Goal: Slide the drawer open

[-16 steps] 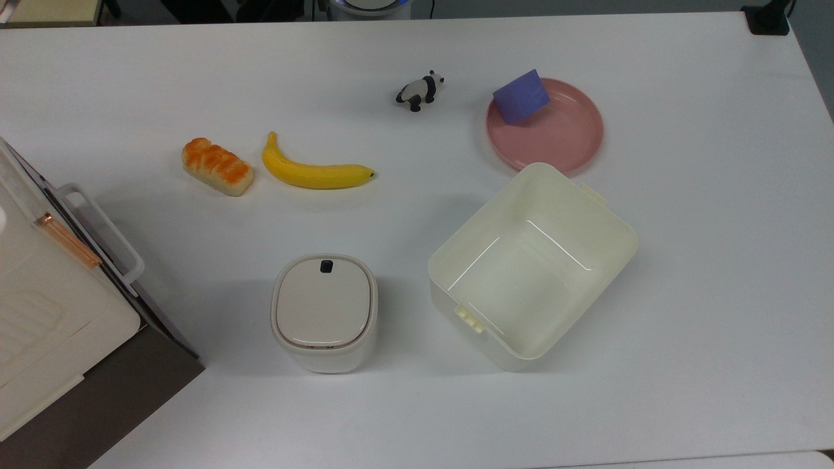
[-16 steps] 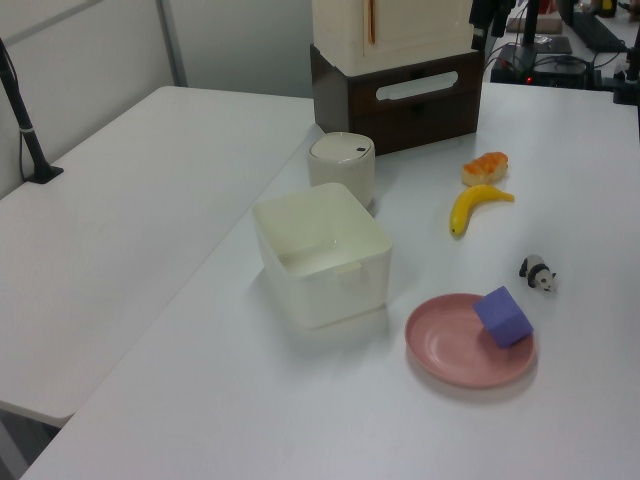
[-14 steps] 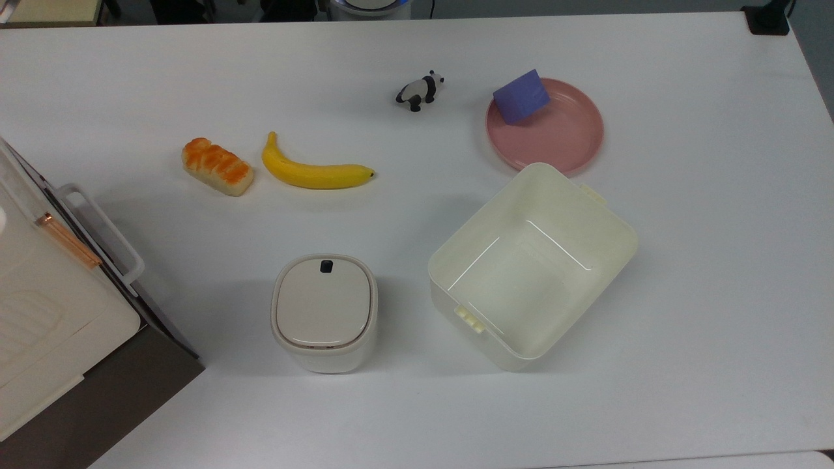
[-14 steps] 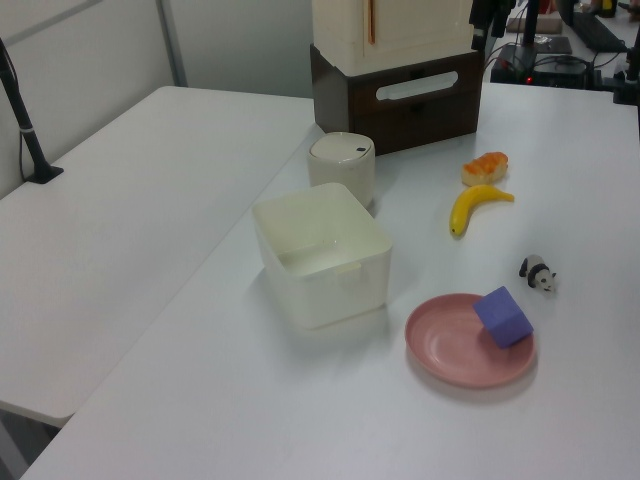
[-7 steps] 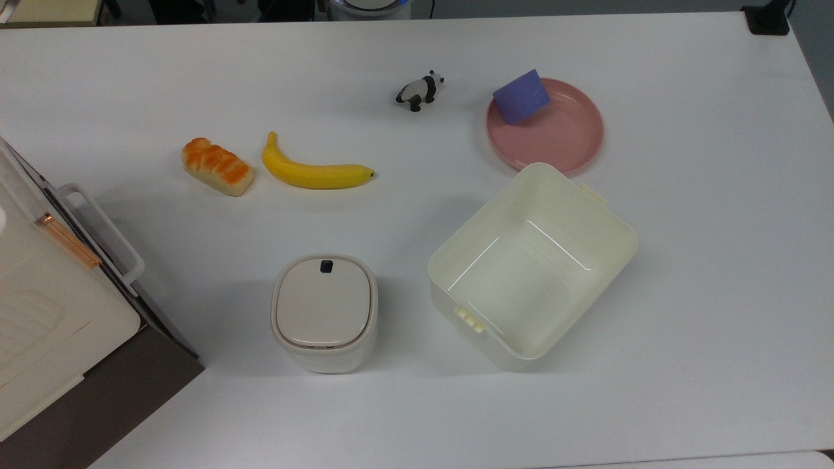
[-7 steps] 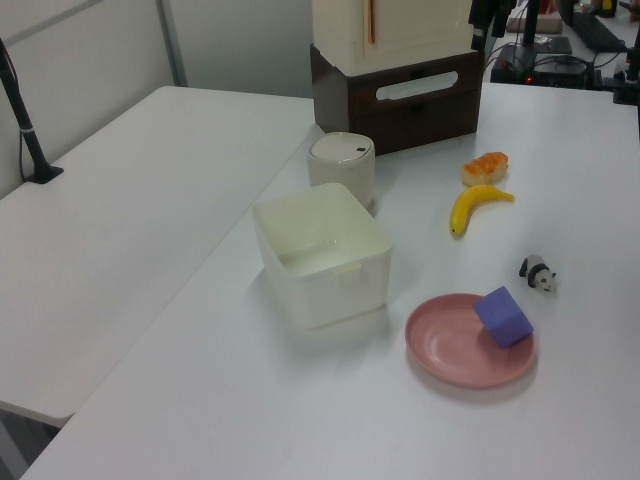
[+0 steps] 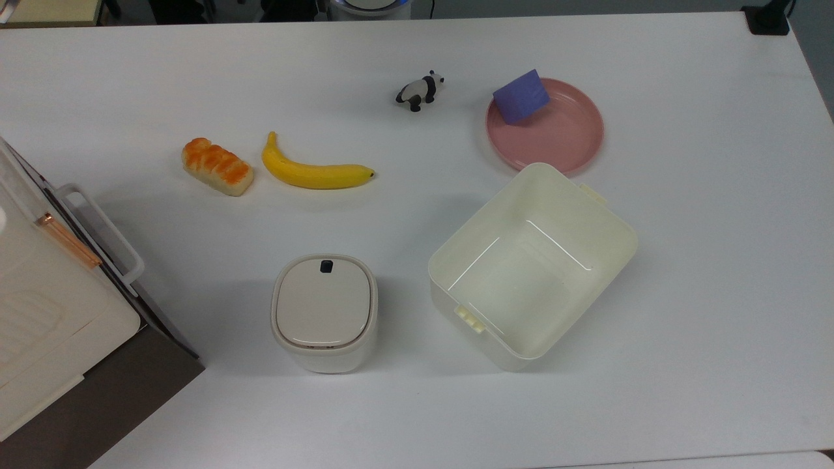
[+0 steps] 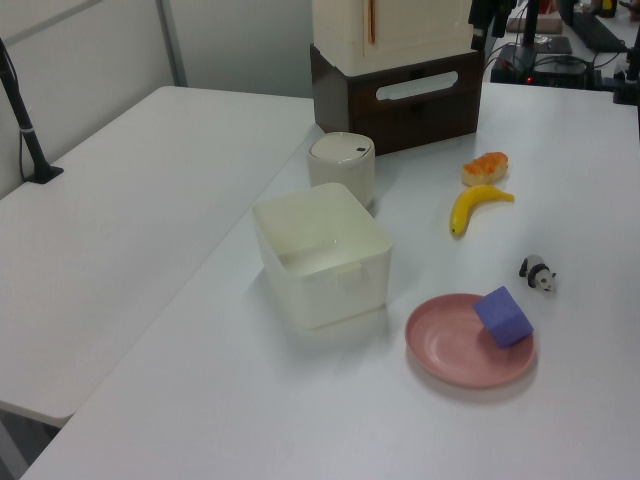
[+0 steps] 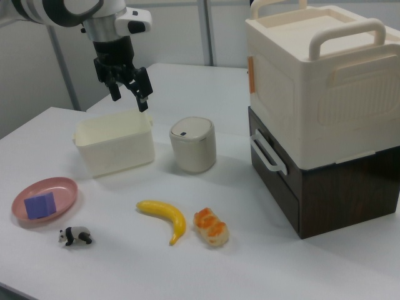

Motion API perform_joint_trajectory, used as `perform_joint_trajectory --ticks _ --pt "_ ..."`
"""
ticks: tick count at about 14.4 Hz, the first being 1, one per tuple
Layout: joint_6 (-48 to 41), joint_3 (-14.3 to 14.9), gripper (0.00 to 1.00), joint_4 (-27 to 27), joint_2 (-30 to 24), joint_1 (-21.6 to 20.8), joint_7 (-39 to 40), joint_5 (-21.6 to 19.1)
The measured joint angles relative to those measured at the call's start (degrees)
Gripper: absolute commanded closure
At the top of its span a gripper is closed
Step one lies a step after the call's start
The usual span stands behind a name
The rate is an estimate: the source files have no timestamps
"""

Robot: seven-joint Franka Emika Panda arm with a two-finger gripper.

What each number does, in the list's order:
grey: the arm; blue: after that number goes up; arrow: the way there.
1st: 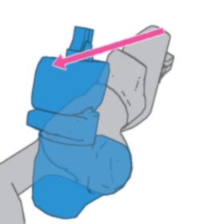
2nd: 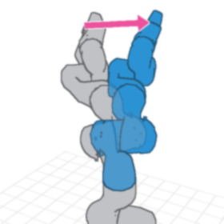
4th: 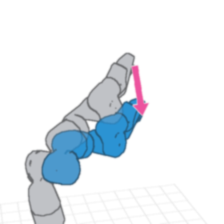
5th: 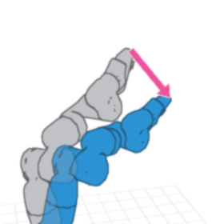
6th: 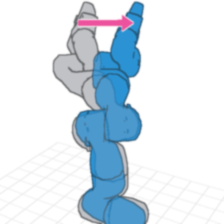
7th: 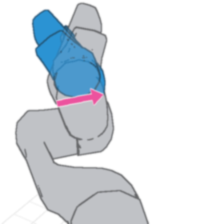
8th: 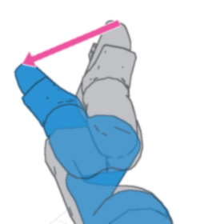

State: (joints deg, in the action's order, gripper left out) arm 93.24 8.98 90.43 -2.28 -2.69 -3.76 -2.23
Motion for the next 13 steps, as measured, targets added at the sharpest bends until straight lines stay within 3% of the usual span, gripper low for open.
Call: perform_joint_trajectory --ticks 4,6,13 --pt "0.0 0.05 0.0 0.04 0.0 0.09 0.79 0.11" --pt "0.0 0.27 0.0 0.09 0.02 0.24 5.09 0.49" --pt "5.02 0.79 0.0 -0.06 3.06 5.92 32.51 3.15"
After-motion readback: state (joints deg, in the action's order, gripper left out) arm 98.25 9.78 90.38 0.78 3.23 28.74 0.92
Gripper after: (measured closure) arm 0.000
